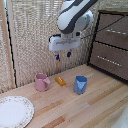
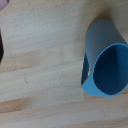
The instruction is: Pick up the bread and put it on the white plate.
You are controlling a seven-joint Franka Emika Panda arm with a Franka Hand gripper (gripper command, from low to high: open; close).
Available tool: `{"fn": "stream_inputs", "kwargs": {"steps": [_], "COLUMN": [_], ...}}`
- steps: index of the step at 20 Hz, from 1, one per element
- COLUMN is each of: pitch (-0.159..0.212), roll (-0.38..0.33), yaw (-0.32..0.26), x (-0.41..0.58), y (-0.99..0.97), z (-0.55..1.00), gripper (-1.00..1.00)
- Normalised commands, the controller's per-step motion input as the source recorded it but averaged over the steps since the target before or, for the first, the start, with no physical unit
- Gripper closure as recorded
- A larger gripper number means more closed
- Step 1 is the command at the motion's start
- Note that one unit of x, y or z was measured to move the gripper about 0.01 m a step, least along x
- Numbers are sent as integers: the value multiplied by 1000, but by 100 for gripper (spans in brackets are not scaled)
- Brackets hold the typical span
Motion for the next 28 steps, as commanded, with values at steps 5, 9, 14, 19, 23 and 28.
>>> {"fn": "stream_inputs", "kwargs": {"steps": [5,9,14,19,23,28], "pitch": [81,115,96,75,128,115], "roll": [0,1,2,0,0,-7], "yaw": [38,6,0,0,-18,-30], "x": [364,432,495,487,269,196], "y": [-261,-213,-167,-96,-26,-21], "z": [-287,-336,-318,-249,-250,-263], "gripper": [-100,-100,-100,-100,-100,-100]}}
